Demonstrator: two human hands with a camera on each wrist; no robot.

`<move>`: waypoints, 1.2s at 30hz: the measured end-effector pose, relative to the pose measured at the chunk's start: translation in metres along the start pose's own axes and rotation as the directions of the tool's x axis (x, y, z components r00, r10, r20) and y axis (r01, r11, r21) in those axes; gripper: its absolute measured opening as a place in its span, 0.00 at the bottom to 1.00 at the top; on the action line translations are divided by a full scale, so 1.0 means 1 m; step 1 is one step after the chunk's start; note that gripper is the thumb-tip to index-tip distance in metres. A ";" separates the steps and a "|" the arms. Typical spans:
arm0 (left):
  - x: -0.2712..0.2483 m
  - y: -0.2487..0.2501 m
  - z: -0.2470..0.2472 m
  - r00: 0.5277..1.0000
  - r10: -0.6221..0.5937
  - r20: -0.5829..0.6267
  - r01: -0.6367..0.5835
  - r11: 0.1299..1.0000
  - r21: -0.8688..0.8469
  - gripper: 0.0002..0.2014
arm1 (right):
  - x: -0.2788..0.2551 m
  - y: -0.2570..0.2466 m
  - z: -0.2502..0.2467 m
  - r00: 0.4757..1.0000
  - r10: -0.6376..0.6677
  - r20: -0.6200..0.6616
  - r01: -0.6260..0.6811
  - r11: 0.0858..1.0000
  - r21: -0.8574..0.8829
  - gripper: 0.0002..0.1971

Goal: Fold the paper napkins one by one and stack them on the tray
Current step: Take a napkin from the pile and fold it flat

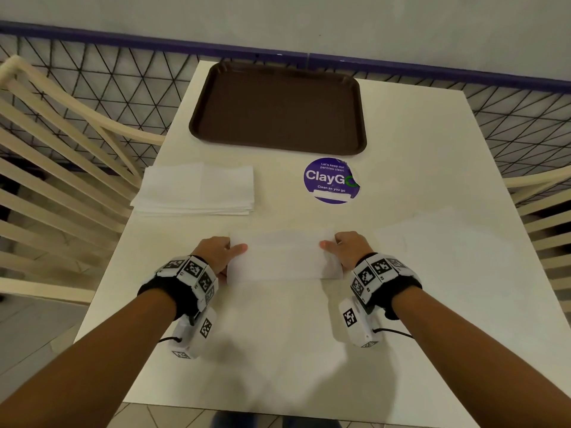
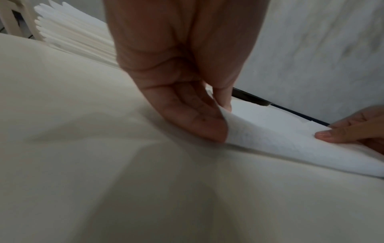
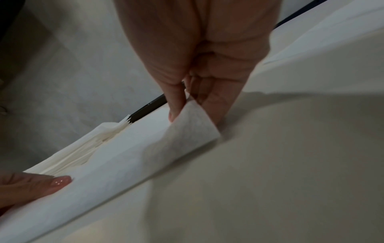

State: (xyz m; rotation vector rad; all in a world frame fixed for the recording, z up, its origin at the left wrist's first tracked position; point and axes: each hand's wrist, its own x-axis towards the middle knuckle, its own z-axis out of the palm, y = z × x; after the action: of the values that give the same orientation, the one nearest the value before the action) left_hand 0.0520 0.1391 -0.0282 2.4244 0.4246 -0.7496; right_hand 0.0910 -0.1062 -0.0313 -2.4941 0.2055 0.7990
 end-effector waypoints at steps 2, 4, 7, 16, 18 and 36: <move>0.002 0.001 0.001 1.000 -0.012 -0.006 0.012 0.999 0.047 0.22 | 0.000 -0.001 -0.001 1.000 -0.009 -0.003 0.009 1.000 -0.027 0.26; 0.001 0.002 0.000 0.999 -0.031 -0.014 0.032 0.997 0.077 0.21 | 0.000 -0.002 -0.001 1.000 -0.013 -0.004 0.012 0.999 -0.053 0.26; -0.007 0.009 -0.001 0.994 0.002 -0.111 0.004 0.998 0.057 0.14 | 0.000 -0.002 -0.001 1.000 -0.012 -0.009 0.012 0.998 -0.058 0.26; -0.020 0.037 0.029 0.875 0.484 -0.003 -0.381 0.692 0.614 0.19 | 0.002 -0.003 0.001 0.999 -0.031 -0.025 0.029 0.997 -0.069 0.26; -0.023 0.038 0.033 0.894 0.448 -0.007 -0.348 0.703 0.620 0.23 | 0.001 -0.003 0.001 0.999 -0.034 -0.032 0.032 0.998 -0.056 0.25; -0.027 0.027 0.051 0.862 0.497 -0.099 -0.312 0.673 0.671 0.29 | -0.071 -0.003 0.084 0.814 -0.580 -0.027 0.447 0.655 -0.609 0.26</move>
State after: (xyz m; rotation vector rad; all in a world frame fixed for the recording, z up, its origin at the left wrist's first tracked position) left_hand 0.0213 0.0836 -0.0357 3.1189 -0.3625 -0.3754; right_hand -0.0081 -0.0615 -0.0482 -2.9648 -0.7836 0.3547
